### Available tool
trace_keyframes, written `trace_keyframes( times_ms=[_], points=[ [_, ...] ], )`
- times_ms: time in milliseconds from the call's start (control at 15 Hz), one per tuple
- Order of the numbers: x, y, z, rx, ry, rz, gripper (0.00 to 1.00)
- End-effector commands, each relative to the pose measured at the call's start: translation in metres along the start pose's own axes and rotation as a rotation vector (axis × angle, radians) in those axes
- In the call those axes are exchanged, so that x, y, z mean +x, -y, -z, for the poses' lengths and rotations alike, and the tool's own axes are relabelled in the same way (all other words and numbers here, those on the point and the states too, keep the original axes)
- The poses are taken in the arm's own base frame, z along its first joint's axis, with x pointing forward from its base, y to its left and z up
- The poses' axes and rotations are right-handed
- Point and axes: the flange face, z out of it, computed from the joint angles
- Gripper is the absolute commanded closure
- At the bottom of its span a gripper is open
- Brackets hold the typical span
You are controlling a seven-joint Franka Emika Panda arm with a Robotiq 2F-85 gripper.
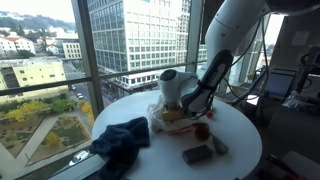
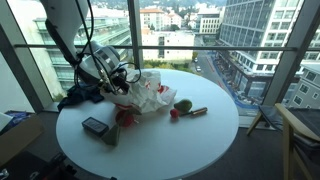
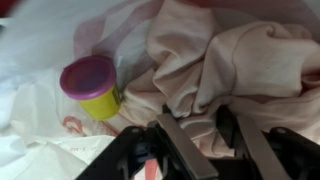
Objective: Remove the items from the plastic, then place them on the table
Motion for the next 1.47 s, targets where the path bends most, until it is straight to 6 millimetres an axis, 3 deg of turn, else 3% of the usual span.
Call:
trace_keyframes(
  times_ms=[0, 67, 333, 533, 933, 1067, 1267, 1400],
  points=[
    [0.008, -0.001, 0.015, -0.001, -0.032, -0.021, 0.80],
    [0.010, -0.004, 0.017, -0.006, -0.028, -0.024, 0.88],
    [0.014, -0.017, 0.023, -0.058, 0.019, -0.037, 0.97],
    [0.020, -0.035, 0.043, -0.169, 0.086, -0.035, 0.89],
    [0.058, -0.066, 0.130, -0.263, 0.088, -0.092, 0.89],
    [0.065, -0.064, 0.145, -0.206, 0.103, -0.053, 0.90],
    [0.058, -0.048, 0.130, -0.040, 0.182, -0.032, 0.90],
    [0.046, -0.039, 0.110, 0.054, 0.234, -0.029, 0.90]
  ],
)
